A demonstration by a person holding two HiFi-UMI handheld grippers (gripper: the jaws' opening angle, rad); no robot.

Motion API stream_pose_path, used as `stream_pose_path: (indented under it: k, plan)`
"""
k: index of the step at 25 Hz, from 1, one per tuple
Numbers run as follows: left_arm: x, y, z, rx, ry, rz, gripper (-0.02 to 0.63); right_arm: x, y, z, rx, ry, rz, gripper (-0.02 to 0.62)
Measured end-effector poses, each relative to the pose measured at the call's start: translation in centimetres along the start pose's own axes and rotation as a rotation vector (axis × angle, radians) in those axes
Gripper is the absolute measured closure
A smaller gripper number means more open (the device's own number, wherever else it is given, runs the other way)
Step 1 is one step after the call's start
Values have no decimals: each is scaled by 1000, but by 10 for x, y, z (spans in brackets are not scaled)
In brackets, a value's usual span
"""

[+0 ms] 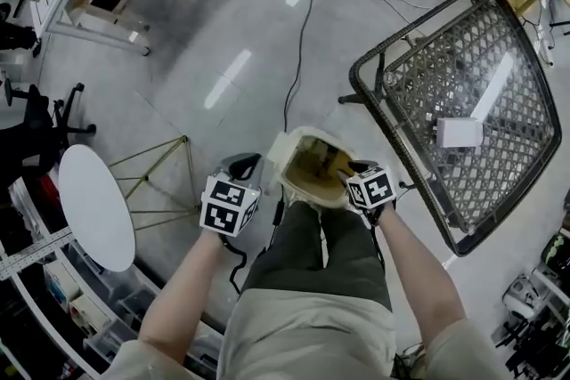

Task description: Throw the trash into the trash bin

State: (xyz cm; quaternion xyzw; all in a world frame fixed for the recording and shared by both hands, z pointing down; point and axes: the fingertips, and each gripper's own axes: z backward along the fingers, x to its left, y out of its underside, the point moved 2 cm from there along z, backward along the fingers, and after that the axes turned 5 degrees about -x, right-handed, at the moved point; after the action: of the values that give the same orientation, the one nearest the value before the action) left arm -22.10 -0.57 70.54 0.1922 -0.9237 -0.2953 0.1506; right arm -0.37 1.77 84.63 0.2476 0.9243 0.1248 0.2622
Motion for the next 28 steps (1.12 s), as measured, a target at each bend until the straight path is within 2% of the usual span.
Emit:
stream_pose_path:
  k: [9, 14, 21, 28]
  plan:
    - [-25, -80, 41, -67, 44, -82, 604, 35, -81, 118, -224, 21, -9, 479]
    - [-51, -140, 68, -151, 76, -183, 603, 54, -119, 198, -381, 48, -12, 488]
    - [-93, -213, 103, -264, 99, -402, 603, 73, -145, 315, -623, 127, -40, 489]
    - [-129, -276, 147, -413, 118, -453, 604, 84, -159, 425, -879, 215, -94, 438]
